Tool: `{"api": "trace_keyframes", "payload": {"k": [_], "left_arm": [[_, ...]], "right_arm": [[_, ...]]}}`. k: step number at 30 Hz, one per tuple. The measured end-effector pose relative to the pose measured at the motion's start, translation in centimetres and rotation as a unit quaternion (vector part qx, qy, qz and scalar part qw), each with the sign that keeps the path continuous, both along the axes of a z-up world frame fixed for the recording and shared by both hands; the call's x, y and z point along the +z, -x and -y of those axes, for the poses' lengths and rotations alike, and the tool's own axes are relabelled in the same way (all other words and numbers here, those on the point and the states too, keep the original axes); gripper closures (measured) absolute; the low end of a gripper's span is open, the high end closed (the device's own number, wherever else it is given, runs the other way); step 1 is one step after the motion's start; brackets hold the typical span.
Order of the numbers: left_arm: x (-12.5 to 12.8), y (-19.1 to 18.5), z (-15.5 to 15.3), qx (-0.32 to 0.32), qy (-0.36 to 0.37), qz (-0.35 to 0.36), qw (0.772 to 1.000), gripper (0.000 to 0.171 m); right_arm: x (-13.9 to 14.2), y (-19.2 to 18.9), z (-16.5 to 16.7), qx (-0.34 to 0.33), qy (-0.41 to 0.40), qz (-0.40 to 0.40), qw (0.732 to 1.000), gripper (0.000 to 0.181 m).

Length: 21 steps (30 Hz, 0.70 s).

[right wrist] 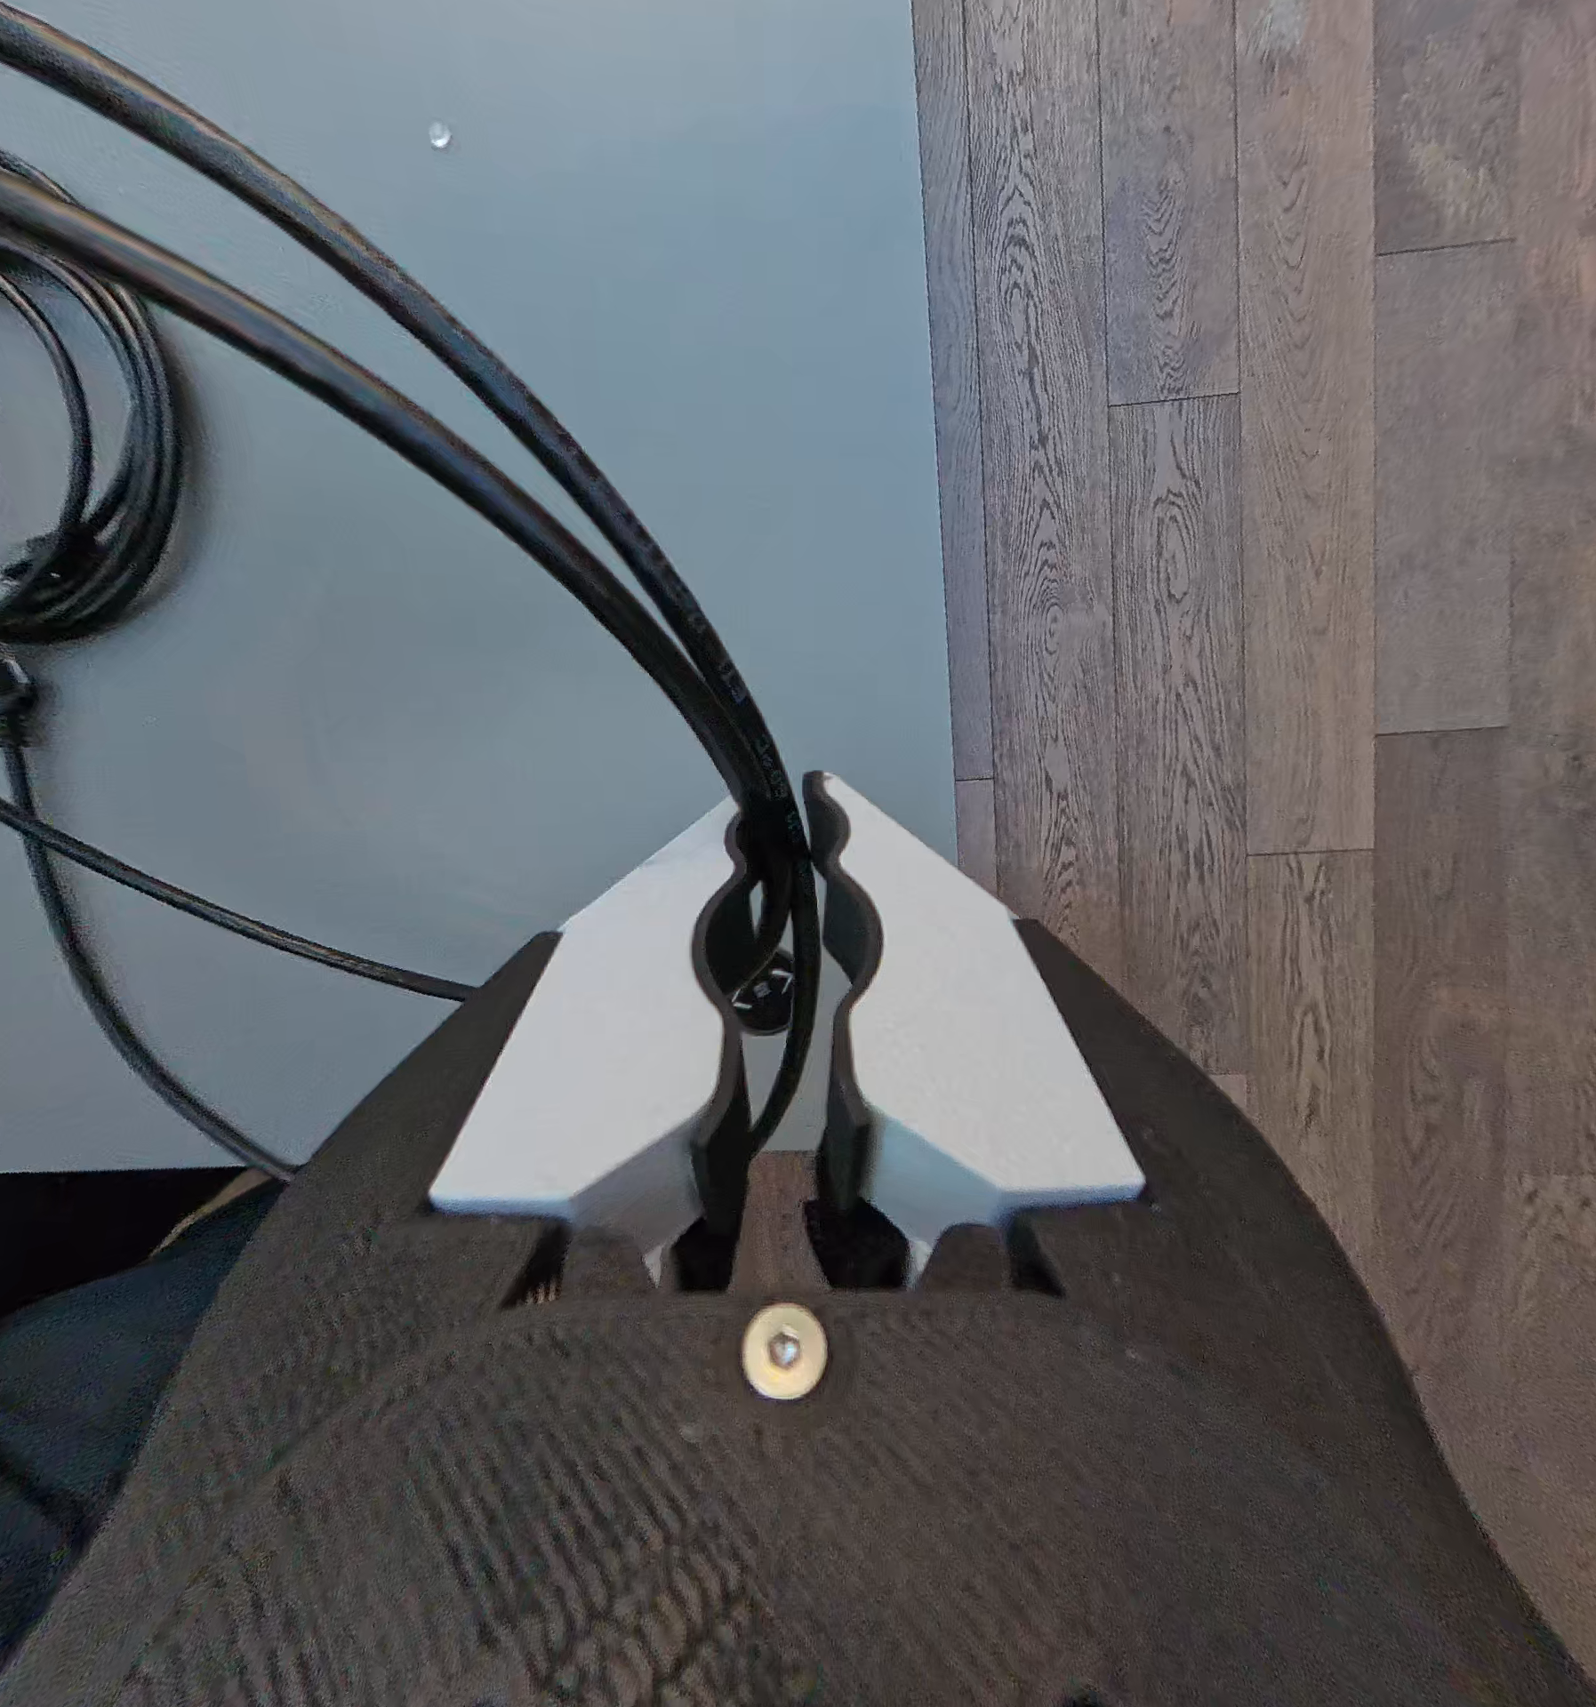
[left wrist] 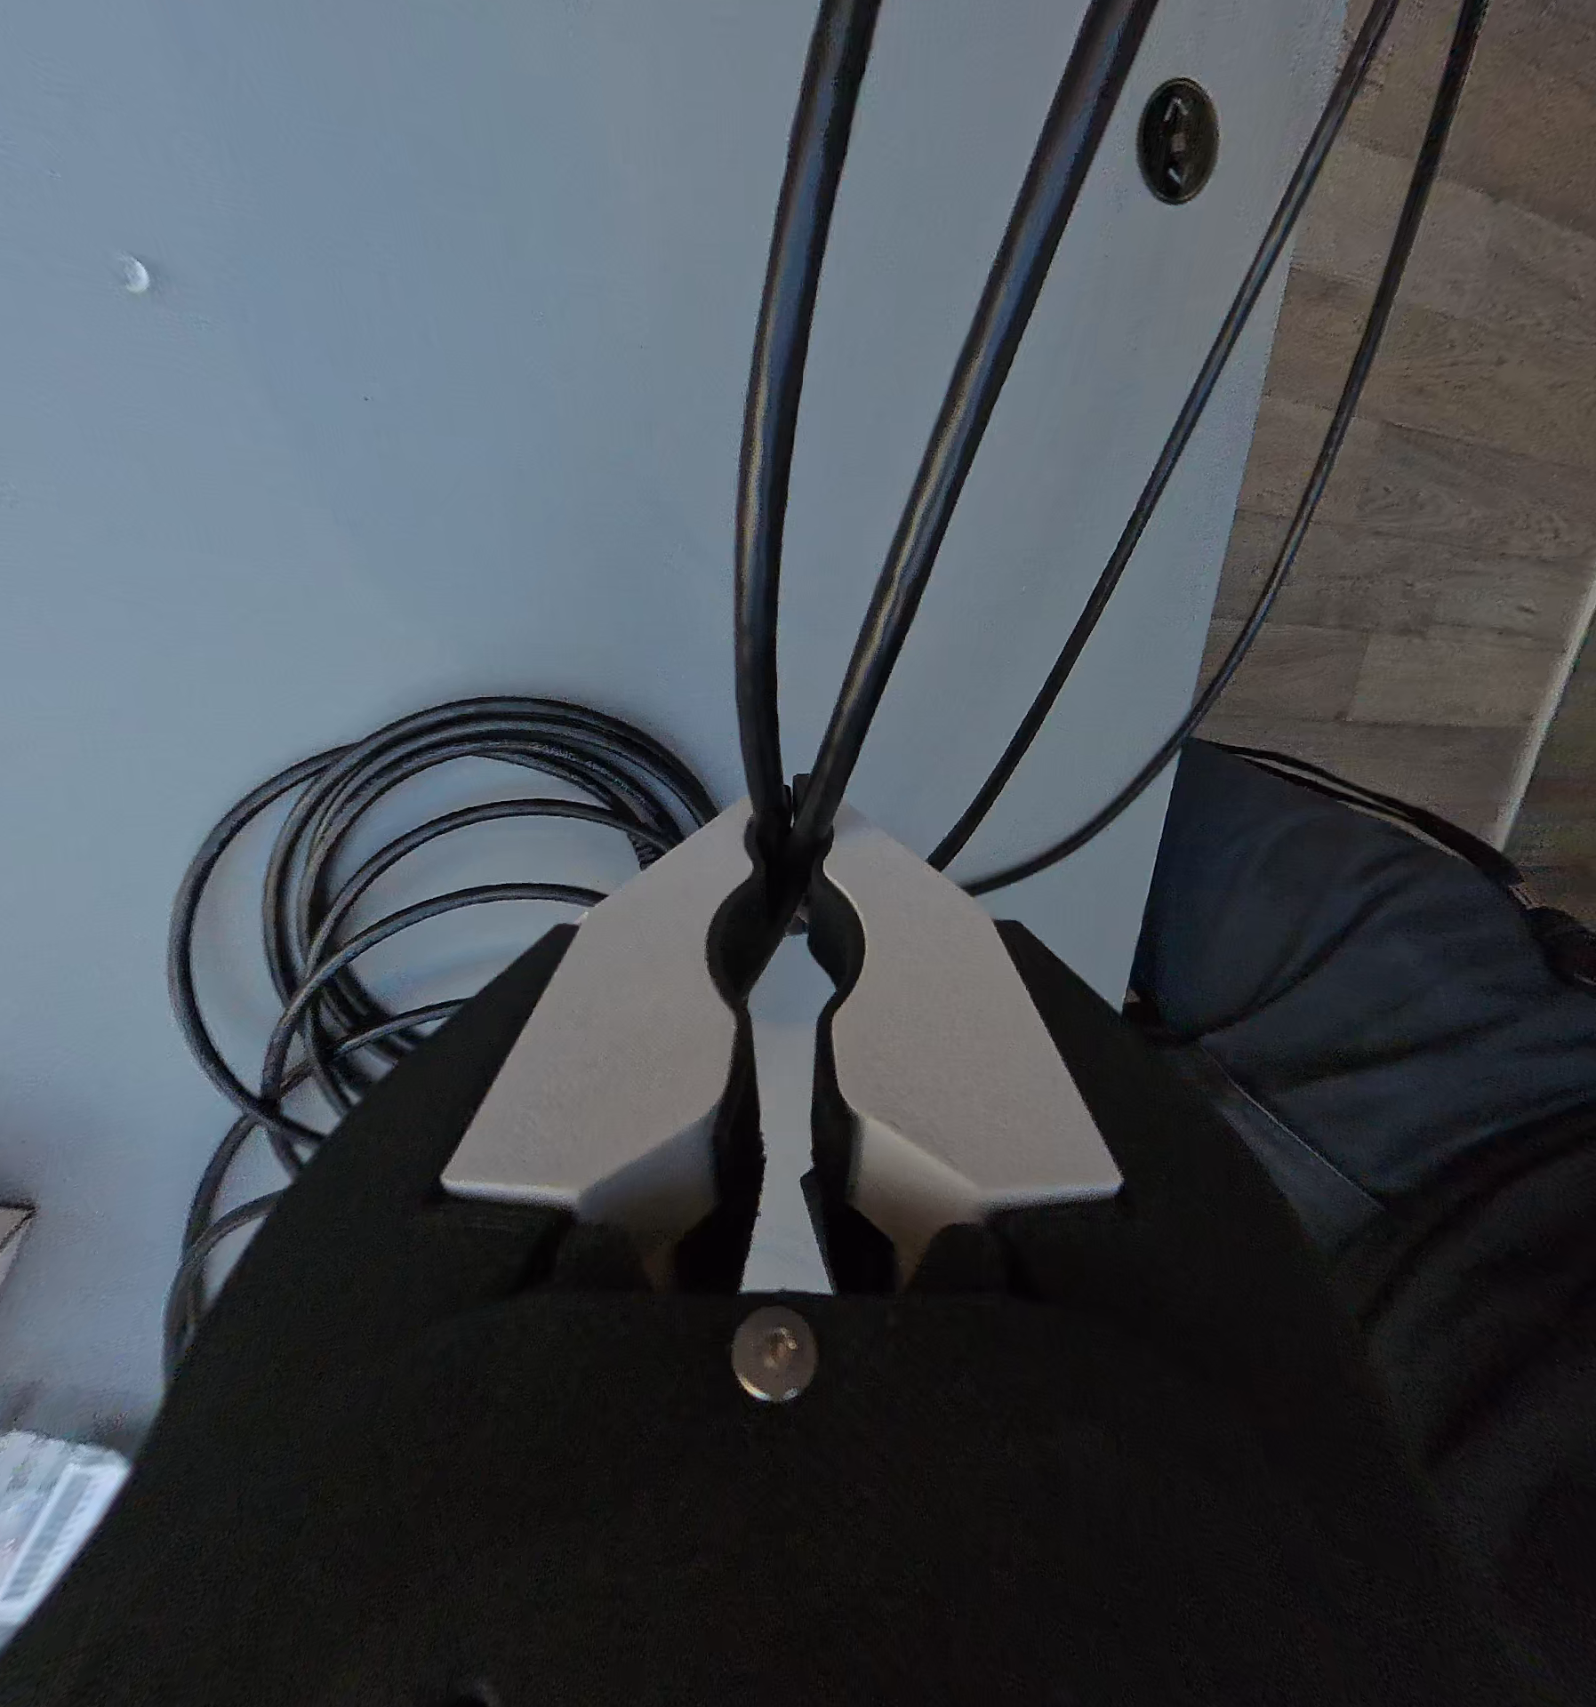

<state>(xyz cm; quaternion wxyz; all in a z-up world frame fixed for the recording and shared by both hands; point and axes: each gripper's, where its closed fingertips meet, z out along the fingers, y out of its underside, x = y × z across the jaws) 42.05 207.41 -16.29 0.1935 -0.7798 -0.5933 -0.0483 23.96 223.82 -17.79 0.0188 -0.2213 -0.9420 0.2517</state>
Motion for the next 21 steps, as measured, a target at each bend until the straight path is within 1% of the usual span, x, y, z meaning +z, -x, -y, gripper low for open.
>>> {"api": "trace_keyframes", "payload": {"k": [1,2,3,5,6,8,9,10,11,12,13,15,16,18,19,21], "left_arm": [[-1.3,0.2,-0.1,0.010,-0.002,0.009,1.000,0.171],[-2.5,0.4,-0.1,0.019,-0.001,0.019,1.000,0.171],[-3.8,0.6,-0.2,0.025,-0.002,0.033,0.999,0.171],[-6.0,0.9,0.1,0.042,0.005,0.064,0.997,0.171],[-6.9,0.9,0.2,0.056,0.004,0.081,0.995,0.171],[-8.5,0.6,0.5,0.081,0.001,0.114,0.990,0.171],[-9.2,0.3,1.0,0.092,0.008,0.132,0.987,0.171],[-9.8,-0.1,1.4,0.099,0.018,0.146,0.984,0.171],[-10.4,-0.5,1.7,0.103,0.025,0.154,0.982,0.171],[-10.9,-0.9,2.0,0.108,0.032,0.160,0.981,0.171],[-11.3,-1.2,2.3,0.118,0.042,0.160,0.979,0.171],[-11.6,-1.3,2.7,0.137,0.045,0.139,0.980,0.169],[-11.5,-1.3,3.0,0.155,0.049,0.129,0.978,0.162],[-10.4,-0.7,4.0,0.188,0.054,0.097,0.976,0.144],[-9.6,-0.4,4.6,0.201,0.060,0.080,0.975,0.141],[-7.3,0.1,5.8,0.223,0.070,0.038,0.972,0.135]], "right_arm": [[-0.9,0.7,0.5,0.015,-0.010,-0.007,1.000,0.173],[-1.9,1.7,0.9,0.030,-0.026,-0.017,0.999,0.166],[-2.8,2.7,1.2,0.043,-0.044,-0.030,0.998,0.154],[-4.4,3.9,2.0,0.074,-0.059,-0.022,0.995,0.152],[-4.9,4.5,2.2,0.080,-0.062,-0.017,0.995,0.144],[-4.6,4.9,2.5,0.098,-0.062,-0.027,0.993,0.142],[-3.7,3.9,3.2,0.123,-0.040,-0.043,0.991,0.142],[-2.5,1.8,4.0,0.156,-0.002,-0.056,0.986,0.142],[-1.6,-1.6,4.8,0.193,0.037,-0.050,0.979,0.143],[-1.1,-6.0,5.3,0.227,0.065,-0.024,0.972,0.143],[-1.2,-10.9,5.7,0.259,0.083,0.013,0.962,0.143],[-2.5,-20.5,6.1,0.314,0.097,0.087,0.940,0.142],[-3.4,-24.2,6.4,0.332,0.096,0.108,0.932,0.142],[-5.7,-28.9,7.3,0.350,0.083,0.115,0.926,0.143],[-6.8,-30.1,7.7,0.350,0.071,0.107,0.928,0.143],[-8.8,-31.2,8.1,0.343,0.041,0.089,0.934,0.144]]}}
